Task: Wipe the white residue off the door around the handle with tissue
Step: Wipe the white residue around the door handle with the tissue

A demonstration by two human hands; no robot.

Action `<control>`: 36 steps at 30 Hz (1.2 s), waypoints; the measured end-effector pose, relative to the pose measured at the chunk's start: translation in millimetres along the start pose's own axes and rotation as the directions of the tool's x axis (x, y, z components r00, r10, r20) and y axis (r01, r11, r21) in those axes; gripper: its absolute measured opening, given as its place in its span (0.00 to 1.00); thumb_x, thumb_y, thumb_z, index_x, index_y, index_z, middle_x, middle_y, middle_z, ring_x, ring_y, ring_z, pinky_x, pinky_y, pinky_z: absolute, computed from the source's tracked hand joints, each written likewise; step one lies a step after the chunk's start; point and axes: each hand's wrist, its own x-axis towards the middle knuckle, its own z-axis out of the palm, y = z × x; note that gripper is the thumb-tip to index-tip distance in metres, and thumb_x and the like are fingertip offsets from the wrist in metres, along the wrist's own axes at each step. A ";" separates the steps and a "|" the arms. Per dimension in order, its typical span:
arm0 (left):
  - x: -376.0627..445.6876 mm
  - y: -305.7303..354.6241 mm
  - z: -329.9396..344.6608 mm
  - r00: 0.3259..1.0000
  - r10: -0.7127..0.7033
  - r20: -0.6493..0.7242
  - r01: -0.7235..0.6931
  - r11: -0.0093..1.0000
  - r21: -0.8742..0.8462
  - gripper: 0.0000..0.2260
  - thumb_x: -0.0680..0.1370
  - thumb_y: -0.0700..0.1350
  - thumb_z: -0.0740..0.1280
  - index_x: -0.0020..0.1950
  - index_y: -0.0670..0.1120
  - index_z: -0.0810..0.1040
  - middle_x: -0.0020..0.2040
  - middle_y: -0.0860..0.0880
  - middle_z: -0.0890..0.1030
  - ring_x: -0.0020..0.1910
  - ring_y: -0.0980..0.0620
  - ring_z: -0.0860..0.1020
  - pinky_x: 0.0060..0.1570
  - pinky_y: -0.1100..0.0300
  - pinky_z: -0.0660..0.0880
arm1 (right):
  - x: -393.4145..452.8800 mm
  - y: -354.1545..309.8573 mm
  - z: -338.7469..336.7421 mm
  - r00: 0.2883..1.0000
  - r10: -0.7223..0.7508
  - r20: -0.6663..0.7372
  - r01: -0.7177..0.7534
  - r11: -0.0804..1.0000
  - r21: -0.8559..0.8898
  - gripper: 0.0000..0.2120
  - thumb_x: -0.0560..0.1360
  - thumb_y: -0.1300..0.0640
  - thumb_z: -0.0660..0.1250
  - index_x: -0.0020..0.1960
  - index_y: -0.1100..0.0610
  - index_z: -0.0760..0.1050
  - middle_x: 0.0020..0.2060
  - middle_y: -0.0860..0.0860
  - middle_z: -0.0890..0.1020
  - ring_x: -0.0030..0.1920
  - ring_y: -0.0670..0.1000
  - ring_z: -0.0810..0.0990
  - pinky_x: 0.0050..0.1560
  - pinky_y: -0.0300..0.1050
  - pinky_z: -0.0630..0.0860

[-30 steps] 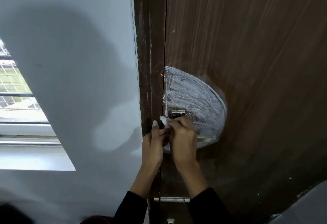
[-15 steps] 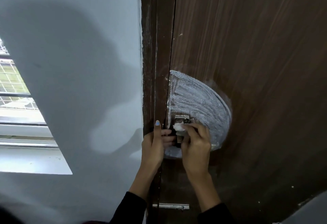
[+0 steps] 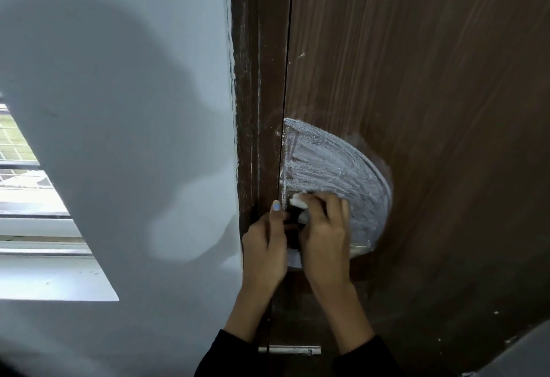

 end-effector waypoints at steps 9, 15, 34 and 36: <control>-0.9 0.9 -2.1 0.999 -0.039 0.012 0.039 0.999 -0.031 0.22 0.71 0.67 0.54 0.43 0.53 0.80 0.40 0.48 0.85 0.43 0.51 0.84 0.50 0.45 0.80 | 4.1 5.0 -5.5 1.000 0.030 0.003 -0.030 0.999 -0.022 0.24 0.59 0.74 0.68 0.54 0.63 0.78 0.50 0.57 0.77 0.51 0.57 0.73 0.51 0.50 0.74; -3.2 3.1 -3.8 1.000 0.013 0.021 -0.013 1.000 -0.012 0.21 0.73 0.65 0.53 0.37 0.57 0.82 0.36 0.52 0.84 0.38 0.56 0.83 0.41 0.61 0.79 | 4.1 -4.2 2.9 0.997 -0.070 0.041 0.070 0.997 -0.014 0.19 0.65 0.70 0.69 0.55 0.63 0.78 0.50 0.58 0.79 0.51 0.54 0.69 0.48 0.50 0.75; -4.4 2.9 -0.6 0.993 -0.116 0.010 0.116 0.987 -0.110 0.22 0.75 0.61 0.55 0.45 0.46 0.80 0.41 0.46 0.84 0.42 0.51 0.84 0.45 0.58 0.81 | -11.7 14.3 2.4 0.987 0.125 -0.099 -0.108 0.981 0.162 0.15 0.71 0.71 0.67 0.58 0.67 0.76 0.50 0.61 0.79 0.49 0.56 0.80 0.54 0.39 0.74; -3.7 2.6 -0.5 0.993 -0.121 0.012 0.121 0.987 -0.102 0.20 0.78 0.57 0.55 0.46 0.45 0.80 0.41 0.47 0.84 0.41 0.53 0.84 0.44 0.59 0.81 | -6.9 9.8 1.4 0.993 0.089 -0.083 -0.075 0.985 0.158 0.15 0.72 0.71 0.66 0.59 0.67 0.76 0.50 0.61 0.78 0.51 0.57 0.79 0.53 0.47 0.77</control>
